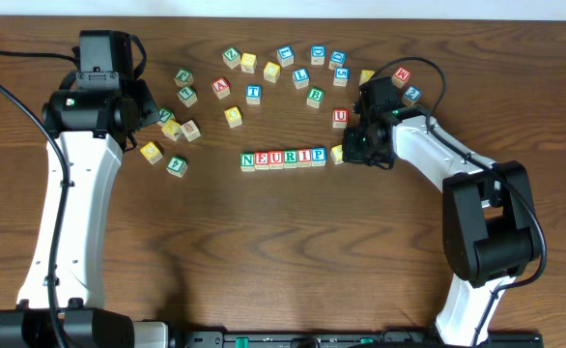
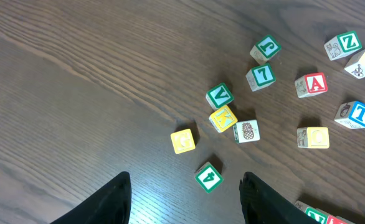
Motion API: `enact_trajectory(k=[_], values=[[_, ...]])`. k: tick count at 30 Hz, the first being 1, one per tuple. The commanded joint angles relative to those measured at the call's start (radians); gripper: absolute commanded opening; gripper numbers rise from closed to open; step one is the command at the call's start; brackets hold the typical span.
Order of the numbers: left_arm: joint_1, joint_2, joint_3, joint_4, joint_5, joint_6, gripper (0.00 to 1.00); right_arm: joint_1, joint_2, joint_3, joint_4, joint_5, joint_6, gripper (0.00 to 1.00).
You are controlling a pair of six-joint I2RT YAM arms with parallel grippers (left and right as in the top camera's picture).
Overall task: Spell out NEURIPS
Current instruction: 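Push the S block left with the right gripper against P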
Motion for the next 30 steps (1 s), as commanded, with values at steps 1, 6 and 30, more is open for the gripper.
enact_trajectory(k=[1, 6, 30], values=[[0.002, 0.007, 0.000, -0.003, -0.002, -0.005, 0.55, 0.007, 0.005, 0.012, -0.003, -0.036, -0.014, 0.02], [0.002, 0.007, 0.000, -0.003, -0.002, -0.005, 0.55, 0.007, 0.005, 0.012, -0.002, -0.053, -0.014, 0.02], [0.002, 0.007, 0.000, -0.003, -0.002, -0.005, 0.55, 0.024, 0.005, 0.012, 0.051, 0.023, -0.031, 0.04]])
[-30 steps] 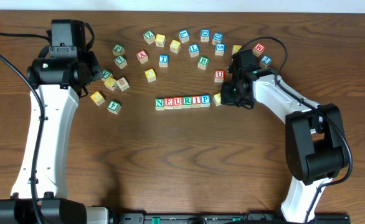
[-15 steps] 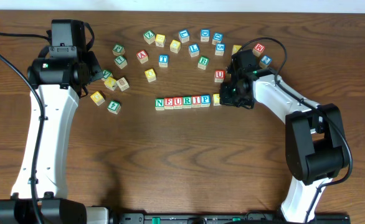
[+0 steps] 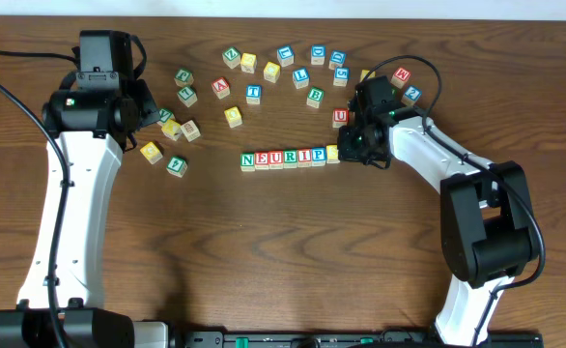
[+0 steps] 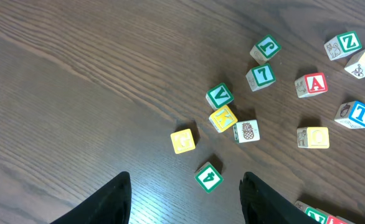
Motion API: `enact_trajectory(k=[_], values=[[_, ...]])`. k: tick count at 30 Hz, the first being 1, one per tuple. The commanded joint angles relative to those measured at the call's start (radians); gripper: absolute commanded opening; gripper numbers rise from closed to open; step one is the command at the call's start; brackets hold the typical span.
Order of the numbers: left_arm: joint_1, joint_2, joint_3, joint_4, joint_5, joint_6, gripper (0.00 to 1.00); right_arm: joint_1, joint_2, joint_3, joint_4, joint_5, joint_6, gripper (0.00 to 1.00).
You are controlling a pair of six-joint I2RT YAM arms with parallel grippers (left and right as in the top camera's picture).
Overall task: Spell out NEURIPS
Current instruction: 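Push the S block left with the right gripper against P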
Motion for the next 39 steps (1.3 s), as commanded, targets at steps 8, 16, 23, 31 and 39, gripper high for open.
enact_trajectory(k=[8, 16, 23, 31, 39], values=[[0.002, 0.007, 0.000, -0.002, -0.002, -0.005, 0.55, 0.013, 0.023, 0.012, 0.087, 0.033, -0.051, 0.04], [0.002, 0.007, 0.000, -0.002, -0.002, -0.005, 0.55, 0.024, 0.044, 0.012, 0.176, 0.005, -0.067, 0.04], [0.002, 0.007, 0.000, -0.002, -0.002, -0.005, 0.55, 0.054, 0.044, 0.012, 0.193, 0.003, -0.077, 0.05], [0.002, 0.007, 0.000, -0.003, -0.002, -0.005, 0.55, 0.056, 0.044, 0.012, 0.187, 0.003, -0.077, 0.04], [0.002, 0.007, 0.000, -0.003, -0.002, -0.005, 0.55, 0.058, 0.044, 0.012, 0.178, 0.003, -0.077, 0.04]])
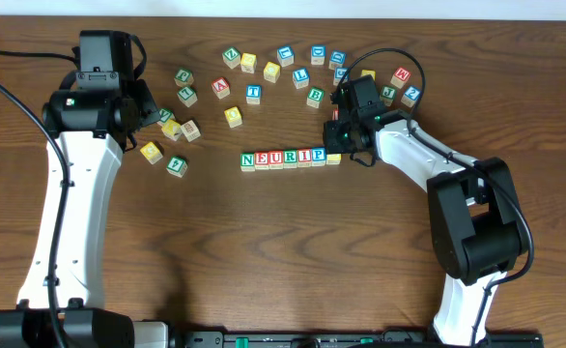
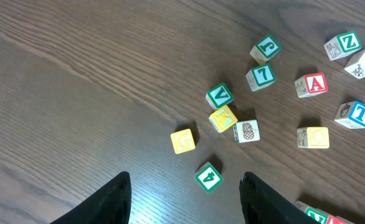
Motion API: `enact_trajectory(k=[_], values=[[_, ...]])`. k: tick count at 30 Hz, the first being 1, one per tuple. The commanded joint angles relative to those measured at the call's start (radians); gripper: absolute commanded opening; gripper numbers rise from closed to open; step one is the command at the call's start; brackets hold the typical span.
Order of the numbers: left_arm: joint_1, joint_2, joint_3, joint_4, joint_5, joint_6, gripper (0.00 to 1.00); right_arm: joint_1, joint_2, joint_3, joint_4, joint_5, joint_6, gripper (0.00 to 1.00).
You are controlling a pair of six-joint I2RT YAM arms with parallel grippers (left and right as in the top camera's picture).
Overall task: Spell out NEURIPS
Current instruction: 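Push the S block left with the right gripper against P, then raise the right gripper up and away from the word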
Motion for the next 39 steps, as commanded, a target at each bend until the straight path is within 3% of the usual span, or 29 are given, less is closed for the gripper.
enact_trajectory(k=[1, 25, 39], values=[[0.002, 0.007, 0.000, -0.003, -0.002, -0.005, 0.55, 0.003, 0.010, 0.012, -0.004, -0.007, -0.012, 0.04], [0.002, 0.007, 0.000, -0.003, -0.002, -0.005, 0.55, -0.017, 0.008, 0.023, 0.016, -0.025, -0.030, 0.07], [0.002, 0.007, 0.000, -0.002, -0.002, -0.005, 0.55, -0.072, -0.001, 0.035, -0.169, -0.026, 0.080, 0.06]])
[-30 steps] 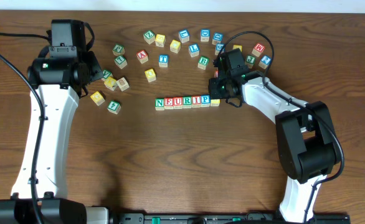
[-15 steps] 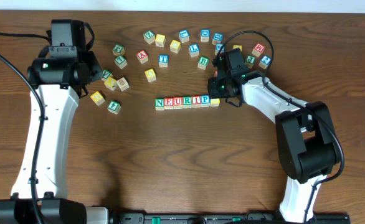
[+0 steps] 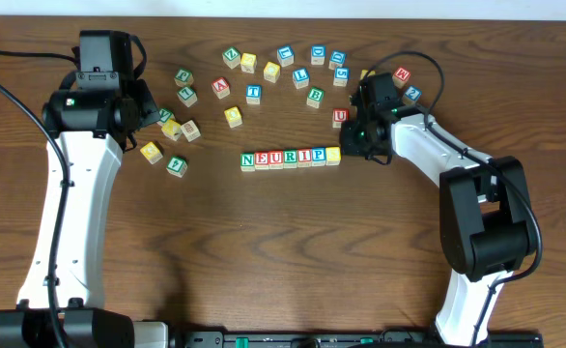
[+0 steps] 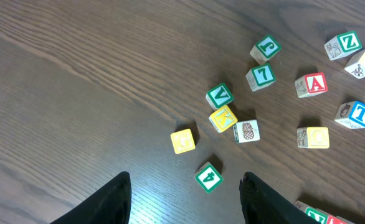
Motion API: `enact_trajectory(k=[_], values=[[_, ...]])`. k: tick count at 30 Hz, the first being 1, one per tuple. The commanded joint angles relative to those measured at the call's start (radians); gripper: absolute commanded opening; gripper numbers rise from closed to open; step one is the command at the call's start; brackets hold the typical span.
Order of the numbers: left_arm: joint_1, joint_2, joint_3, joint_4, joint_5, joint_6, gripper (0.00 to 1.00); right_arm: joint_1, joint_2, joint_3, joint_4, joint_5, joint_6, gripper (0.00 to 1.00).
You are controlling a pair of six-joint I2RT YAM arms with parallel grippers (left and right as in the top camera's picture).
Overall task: Spell out NEURIPS
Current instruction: 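Raise the right gripper up and away from the word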
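A row of blocks reading N E U R I P [image 3: 283,158] lies mid-table. A yellow block [image 3: 334,155] sits tight against its right end; its letter is too small to read. My right gripper [image 3: 357,140] hovers just right of and behind that block, apart from it, its fingertips hidden under the wrist. My left gripper [image 4: 185,193] is open over bare wood at the far left, with nothing between its fingers [image 4: 117,196].
An arc of loose letter blocks [image 3: 283,53] runs along the back, with a red block [image 3: 340,117] close to the right gripper. Below the left gripper lie a green "4" block [image 4: 208,177], a yellow block [image 4: 182,141] and a small cluster [image 4: 232,118].
My right gripper has moved to the right, from above the row's right end to a spot beside it. The yellow block stays against the P. The left arm has not moved.
The yellow block first lay a little right of the P, at my right gripper's tip. Then it was touching the P with the gripper still at it. Later the gripper stood behind the row's end, and now it is off to the right, with the block free.
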Motion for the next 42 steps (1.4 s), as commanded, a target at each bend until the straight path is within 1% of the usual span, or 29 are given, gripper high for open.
enact_trajectory(k=[1, 5, 11, 20, 36, 42], values=[[0.002, 0.007, 0.000, -0.002, -0.002, -0.005, 0.55, 0.007, -0.001, 0.016, -0.040, -0.006, 0.034, 0.06], [0.002, 0.007, 0.000, -0.002, -0.002, -0.005, 0.55, 0.019, -0.001, 0.016, -0.074, -0.006, 0.033, 0.06], [0.002, 0.007, 0.000, -0.002, -0.002, -0.005, 0.55, 0.021, -0.001, 0.016, -0.054, -0.006, 0.030, 0.06], [0.002, 0.007, 0.000, -0.002, -0.002, -0.005, 0.55, 0.041, -0.001, 0.016, -0.043, -0.006, -0.024, 0.06], [0.002, 0.007, 0.000, -0.008, -0.002, -0.005, 0.55, 0.048, -0.001, 0.019, -0.044, -0.006, -0.024, 0.06], [0.002, 0.007, 0.000, -0.011, -0.002, 0.026, 0.55, 0.015, -0.034, 0.075, -0.126, -0.006, -0.050, 0.07]])
